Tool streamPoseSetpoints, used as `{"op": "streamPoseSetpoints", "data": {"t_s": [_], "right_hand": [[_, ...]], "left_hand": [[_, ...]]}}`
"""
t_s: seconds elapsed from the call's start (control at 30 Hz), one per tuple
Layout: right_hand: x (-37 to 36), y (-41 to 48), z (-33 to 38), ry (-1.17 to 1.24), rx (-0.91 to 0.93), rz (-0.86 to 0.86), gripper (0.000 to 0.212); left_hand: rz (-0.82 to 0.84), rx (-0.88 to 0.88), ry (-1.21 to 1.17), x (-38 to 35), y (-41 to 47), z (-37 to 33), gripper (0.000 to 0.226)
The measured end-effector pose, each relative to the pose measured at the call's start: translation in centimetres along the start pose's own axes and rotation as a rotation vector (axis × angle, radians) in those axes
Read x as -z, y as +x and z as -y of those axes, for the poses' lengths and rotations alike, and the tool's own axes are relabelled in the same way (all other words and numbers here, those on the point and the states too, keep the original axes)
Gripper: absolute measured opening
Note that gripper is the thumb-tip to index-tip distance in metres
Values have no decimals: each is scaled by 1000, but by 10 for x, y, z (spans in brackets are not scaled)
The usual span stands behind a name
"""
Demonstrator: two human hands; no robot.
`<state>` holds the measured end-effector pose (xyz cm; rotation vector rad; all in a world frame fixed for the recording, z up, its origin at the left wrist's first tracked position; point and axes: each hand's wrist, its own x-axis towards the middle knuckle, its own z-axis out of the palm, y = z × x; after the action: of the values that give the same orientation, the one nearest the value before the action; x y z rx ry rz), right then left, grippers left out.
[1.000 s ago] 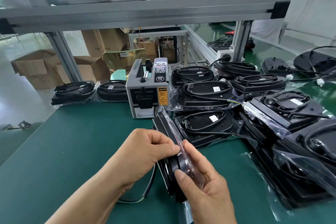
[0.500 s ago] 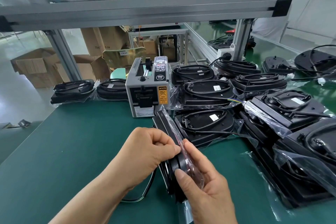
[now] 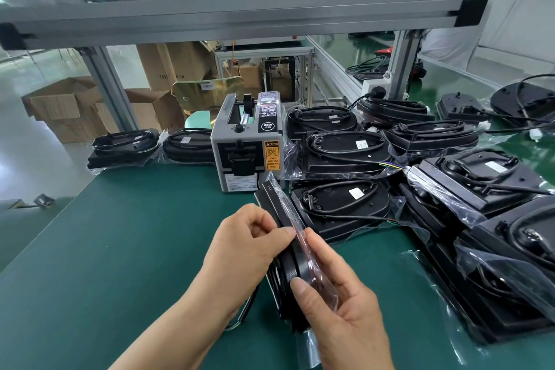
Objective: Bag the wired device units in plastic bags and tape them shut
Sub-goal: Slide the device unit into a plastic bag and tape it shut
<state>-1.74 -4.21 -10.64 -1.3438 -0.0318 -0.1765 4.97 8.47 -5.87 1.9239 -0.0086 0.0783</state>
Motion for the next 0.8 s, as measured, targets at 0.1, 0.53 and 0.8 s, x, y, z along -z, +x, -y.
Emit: {"op": "streamPoseSetpoints", "data": {"t_s": [0.1, 0.53, 0.8], "right_hand": [[-1, 0, 1, -1, 5, -9, 62], [0, -1, 3, 52, 9, -31, 61], [11, 4, 19, -19, -92, 46, 54]], "left_hand": [[9, 2, -7, -1, -4, 1, 37], [221, 48, -169, 5, -15, 8, 47], [206, 43, -169, 9, -16, 11, 50]]}}
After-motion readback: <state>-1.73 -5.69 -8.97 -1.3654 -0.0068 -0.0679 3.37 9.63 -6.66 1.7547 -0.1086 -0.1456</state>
